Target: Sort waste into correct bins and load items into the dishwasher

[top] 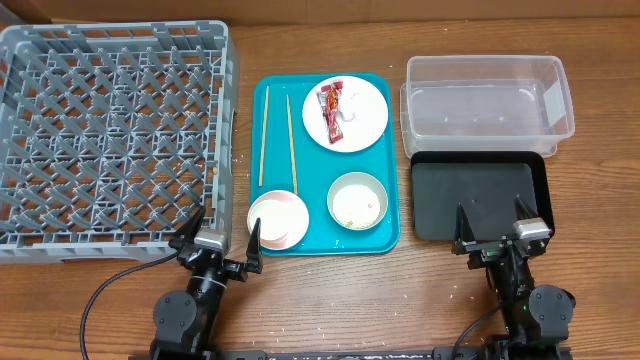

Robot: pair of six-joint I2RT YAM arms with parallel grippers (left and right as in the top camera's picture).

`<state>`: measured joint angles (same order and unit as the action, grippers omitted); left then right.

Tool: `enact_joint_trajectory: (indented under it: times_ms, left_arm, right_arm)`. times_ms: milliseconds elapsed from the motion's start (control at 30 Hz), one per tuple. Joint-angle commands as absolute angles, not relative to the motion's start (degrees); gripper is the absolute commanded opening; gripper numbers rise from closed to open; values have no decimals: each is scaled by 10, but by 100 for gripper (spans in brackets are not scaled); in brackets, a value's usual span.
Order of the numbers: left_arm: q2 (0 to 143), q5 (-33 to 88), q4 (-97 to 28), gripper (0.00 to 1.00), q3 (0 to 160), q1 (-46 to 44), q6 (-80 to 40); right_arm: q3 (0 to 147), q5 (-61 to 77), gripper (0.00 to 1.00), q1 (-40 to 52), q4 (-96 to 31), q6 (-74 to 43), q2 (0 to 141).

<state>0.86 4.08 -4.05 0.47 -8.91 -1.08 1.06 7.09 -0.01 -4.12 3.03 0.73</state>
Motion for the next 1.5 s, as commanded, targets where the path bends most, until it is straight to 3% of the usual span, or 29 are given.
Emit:
enact_joint_trajectory:
  times_ms: [0,167,333,467,667,800,967,1167,1233,1367,1467]
  left_arm:
    - [7,39,-29,100,3,-88,-4]
    - [8,145,-21,100,7,-88,-79]
    - [25,154,-37,100,119,-88,-105]
    - [129,145,-191,100,302,-88,-105]
    - [380,144,-474,100,609,-88,-92]
    - [512,150,-588,100,758,-88,-92]
    - [601,170,-660,100,835,-88,-108]
    - [612,185,-694,100,844,-78,-127]
    - [602,114,-718,100,872,-64,-178]
    - [579,-36,-758,100,903,-53,-244]
    - [572,-111,-798,100,903,-53,-272]
  right_arm:
    - [4,103,100,-4,-28,29,2]
    - [6,263,100,-4,-17,28,2]
    - [107,283,100,-4,-45,-70,22]
    - [264,304,100,-4,-196,-97,114]
    - [555,306,100,-4,-426,-66,361]
    - [699,404,100,-4,-465,-78,468]
    - [755,515,100,0,-462,-103,560]
    - [755,387,100,139,-594,-105,746]
    - [755,341,100,229,-594,-107,801]
    - [755,227,100,333,-562,-188,868]
    - [755,216,99,387,-518,-215,908]
